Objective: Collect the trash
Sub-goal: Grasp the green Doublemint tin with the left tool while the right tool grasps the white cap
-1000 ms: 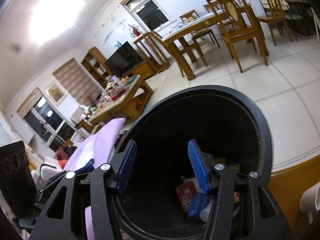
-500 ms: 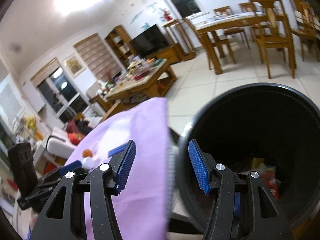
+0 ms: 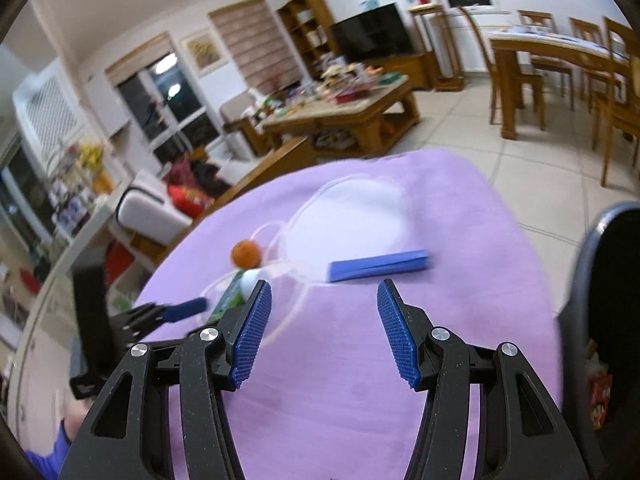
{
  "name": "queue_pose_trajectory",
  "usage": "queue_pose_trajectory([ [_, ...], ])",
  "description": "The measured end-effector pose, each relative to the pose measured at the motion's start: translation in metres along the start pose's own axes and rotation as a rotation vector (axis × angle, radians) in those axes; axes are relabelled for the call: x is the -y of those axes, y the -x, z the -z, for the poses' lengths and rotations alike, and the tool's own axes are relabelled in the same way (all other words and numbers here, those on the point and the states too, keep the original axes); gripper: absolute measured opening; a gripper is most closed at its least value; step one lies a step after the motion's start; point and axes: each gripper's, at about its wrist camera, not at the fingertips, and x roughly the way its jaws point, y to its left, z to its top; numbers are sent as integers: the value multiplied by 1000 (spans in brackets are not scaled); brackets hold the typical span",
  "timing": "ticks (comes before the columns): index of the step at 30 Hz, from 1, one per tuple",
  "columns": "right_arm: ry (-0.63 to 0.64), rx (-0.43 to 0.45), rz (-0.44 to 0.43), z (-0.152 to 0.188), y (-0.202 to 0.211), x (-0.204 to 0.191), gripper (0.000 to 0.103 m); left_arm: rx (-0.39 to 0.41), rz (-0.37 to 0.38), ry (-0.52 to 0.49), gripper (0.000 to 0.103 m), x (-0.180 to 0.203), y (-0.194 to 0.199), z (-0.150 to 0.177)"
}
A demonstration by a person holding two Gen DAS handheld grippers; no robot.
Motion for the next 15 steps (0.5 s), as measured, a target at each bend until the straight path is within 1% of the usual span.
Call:
queue_pose_trajectory([
  [1, 18, -22, -3, -3, -12, -11, 56, 16, -12, -20, 42, 0, -1, 0],
  [2, 29, -37, -5, -4, -20, -19, 56, 24, -19, -31, 33, -1, -2, -1],
  [3, 41, -51, -6, -5, -27, -25, 56, 25, -19, -29, 31, -3, -3, -2],
  [7, 94, -119, -6, -10, -62, -55, 56, 49, 55, 52, 31, -20, 1, -1],
  [13, 142, -197, -14, -15, -108, -66, 56, 96, 39, 70, 31, -26, 11, 3],
  [15, 161, -225, -1, -17, -123, -72, 56, 106, 31, 73, 31, -27, 13, 4],
])
